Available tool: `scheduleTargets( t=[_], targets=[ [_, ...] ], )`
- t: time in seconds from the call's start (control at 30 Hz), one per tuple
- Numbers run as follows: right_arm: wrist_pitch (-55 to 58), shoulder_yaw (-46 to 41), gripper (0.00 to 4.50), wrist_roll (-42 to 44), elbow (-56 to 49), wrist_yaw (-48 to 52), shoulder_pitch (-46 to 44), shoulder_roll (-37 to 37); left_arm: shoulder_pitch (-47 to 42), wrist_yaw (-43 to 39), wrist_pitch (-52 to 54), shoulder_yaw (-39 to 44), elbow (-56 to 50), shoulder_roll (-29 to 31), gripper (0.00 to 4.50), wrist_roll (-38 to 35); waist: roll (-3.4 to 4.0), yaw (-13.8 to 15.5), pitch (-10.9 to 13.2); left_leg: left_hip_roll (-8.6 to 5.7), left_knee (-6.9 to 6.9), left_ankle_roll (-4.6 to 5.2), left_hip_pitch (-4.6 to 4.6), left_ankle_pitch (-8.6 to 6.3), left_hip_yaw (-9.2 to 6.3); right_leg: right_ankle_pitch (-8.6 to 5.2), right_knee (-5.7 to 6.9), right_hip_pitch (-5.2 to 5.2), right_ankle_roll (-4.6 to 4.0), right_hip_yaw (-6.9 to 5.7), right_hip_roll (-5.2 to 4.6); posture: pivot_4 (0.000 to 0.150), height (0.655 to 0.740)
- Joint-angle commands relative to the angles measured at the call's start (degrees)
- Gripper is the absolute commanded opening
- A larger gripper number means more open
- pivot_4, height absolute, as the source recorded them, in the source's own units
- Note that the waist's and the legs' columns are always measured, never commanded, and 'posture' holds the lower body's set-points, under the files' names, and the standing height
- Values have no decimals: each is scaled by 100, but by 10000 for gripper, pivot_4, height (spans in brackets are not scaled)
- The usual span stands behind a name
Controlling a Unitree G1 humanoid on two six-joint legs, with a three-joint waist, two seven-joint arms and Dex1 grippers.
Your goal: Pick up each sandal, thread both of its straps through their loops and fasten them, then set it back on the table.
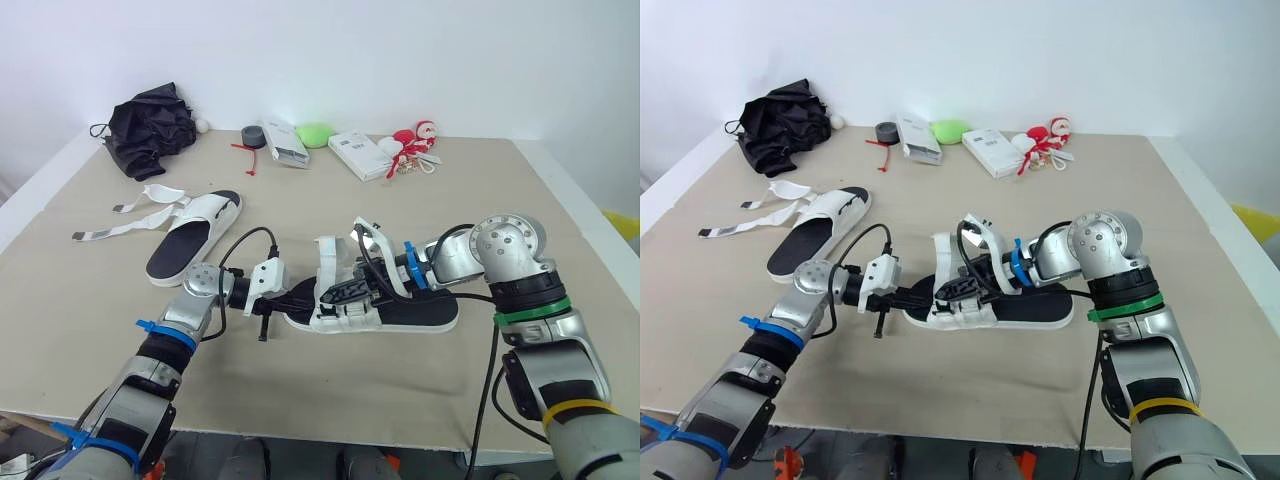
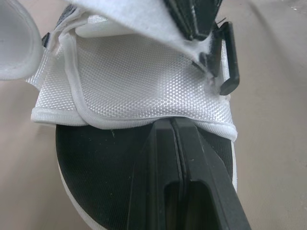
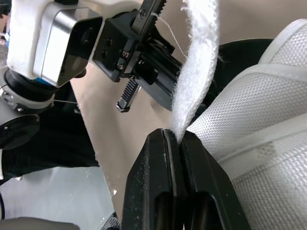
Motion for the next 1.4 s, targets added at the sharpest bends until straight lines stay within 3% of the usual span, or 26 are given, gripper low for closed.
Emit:
scheduleTargets(
  t=[0.03,0.5,0.6,0.87,1.3,1.33,1.37,1.4],
  targets=[
    [58,178,1211,-8,-76,92,22,-131,564,49,346,-550,553,80,0,680,0,0,0,0,0,0,0,0,0,0,0,0,0,0,0,1500,7380],
    [57,723,1211,-919,144,499,147,-29,580,52,384,-553,505,101,0,669,7,-2,-45,2,-7,5,5,-4,-1,0,-23,-4,-1,-3,2,1500,7380],
    [58,689,1211,-708,386,900,-24,-52,585,66,396,-546,495,101,0,668,2,-2,-63,4,-11,10,6,-7,-1,0,-33,-2,0,-4,3,1500,7380],
    [9,1071,1211,-881,-266,1740,54,-206,647,87,455,-521,401,137,0,656,4,-1,-72,4,-12,50,-2,-31,-3,-3,-61,4,6,-9,3,1500,7380],
    [-2082,1809,1211,-2220,-1613,3103,466,-714,698,85,517,-523,292,172,0,650,6,-12,-74,6,-12,46,1,-47,-6,-12,-72,6,8,-14,4,1500,7380],
    [-2214,1877,7497,-2355,-1629,3240,482,-756,690,83,519,-526,298,169,0,650,7,-12,-73,6,-12,46,4,-48,-6,-12,-72,7,8,-13,5,1500,7380],
    [-2294,1957,8132,-2455,-1651,3366,481,-808,688,80,520,-529,297,168,0,649,7,-11,-73,6,-12,47,5,-48,-7,-11,-72,9,6,-14,6,1500,7380],
    [-2448,2073,13486,-2589,-1705,3536,466,-897,681,78,524,-532,300,164,0,650,6,-11,-73,6,-11,47,6,-48,-8,-11,-72,10,6,-16,6,1500,7380]
  ],
)
